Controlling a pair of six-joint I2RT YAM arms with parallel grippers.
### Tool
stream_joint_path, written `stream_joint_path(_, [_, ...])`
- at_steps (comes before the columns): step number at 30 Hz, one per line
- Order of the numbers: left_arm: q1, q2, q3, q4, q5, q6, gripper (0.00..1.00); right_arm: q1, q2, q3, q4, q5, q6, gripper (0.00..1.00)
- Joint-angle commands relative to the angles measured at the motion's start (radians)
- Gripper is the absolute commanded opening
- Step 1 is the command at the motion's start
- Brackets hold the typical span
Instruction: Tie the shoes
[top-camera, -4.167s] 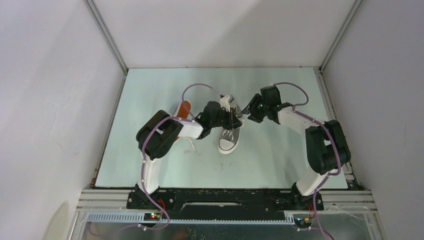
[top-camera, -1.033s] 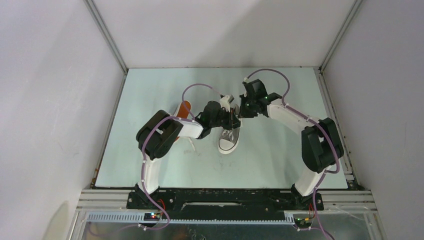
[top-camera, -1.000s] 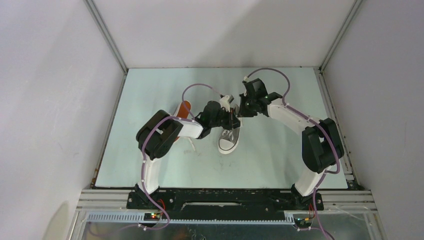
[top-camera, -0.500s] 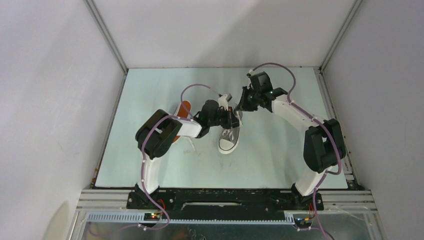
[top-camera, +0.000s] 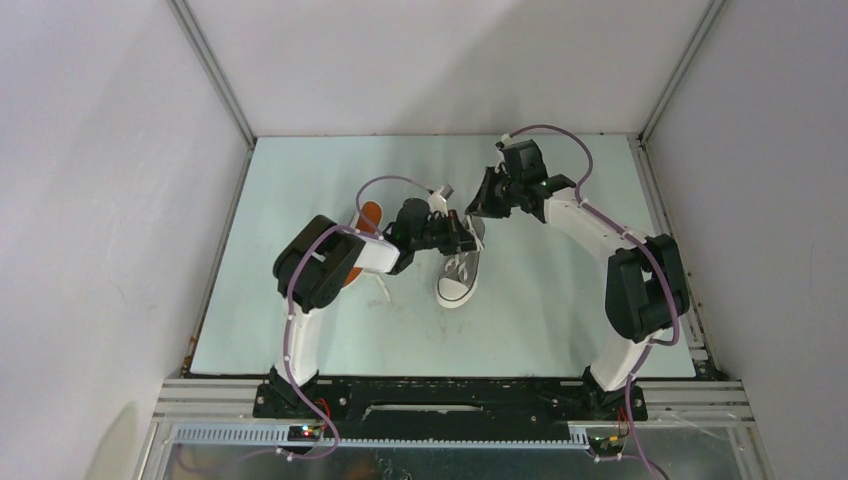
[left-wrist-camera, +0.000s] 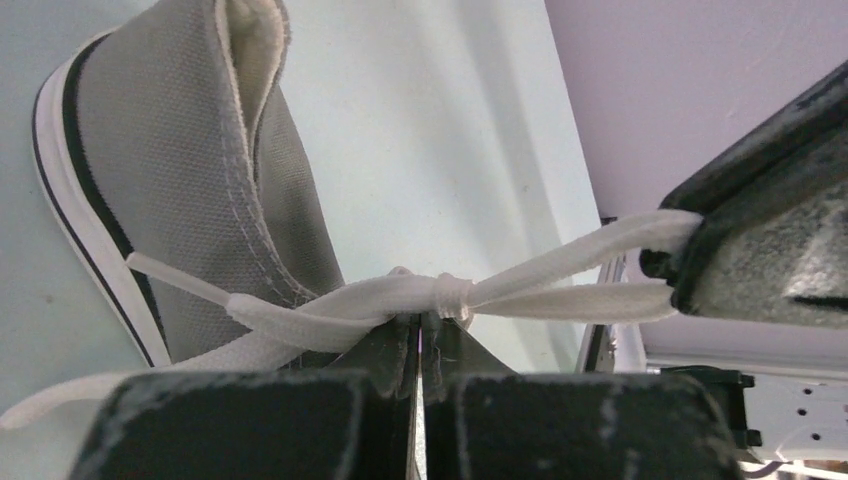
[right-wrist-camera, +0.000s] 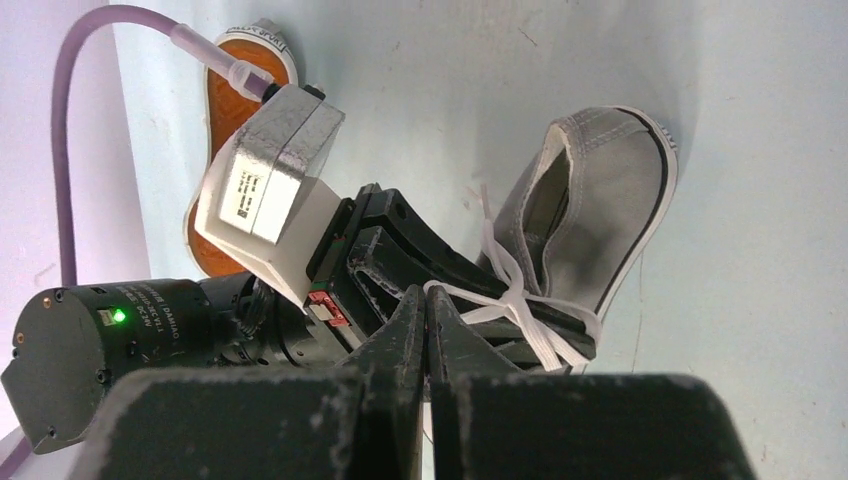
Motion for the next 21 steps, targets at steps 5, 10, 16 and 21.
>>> stream_joint_path(5, [0.017,0.046,-0.008,0.061,0.065,-0.128,0.0,-0.002,0.033,0.039,0.115,-0.046,0.029,0.0])
stream_joint_path(10, [0.025,0.061,-0.008,0.094,0.069,-0.169,0.0,-0.004,0.047,0.039,0.11,-0.044,0.004,0.06])
stream_joint_path(16, [0.043,0.079,-0.014,0.127,0.078,-0.206,0.0,-0.014,0.036,0.039,0.068,-0.035,-0.048,0.23])
stream_joint_path(21, [0.048,0.081,-0.014,0.114,0.077,-0.204,0.0,-0.03,-0.01,0.009,0.052,-0.034,-0.101,0.44])
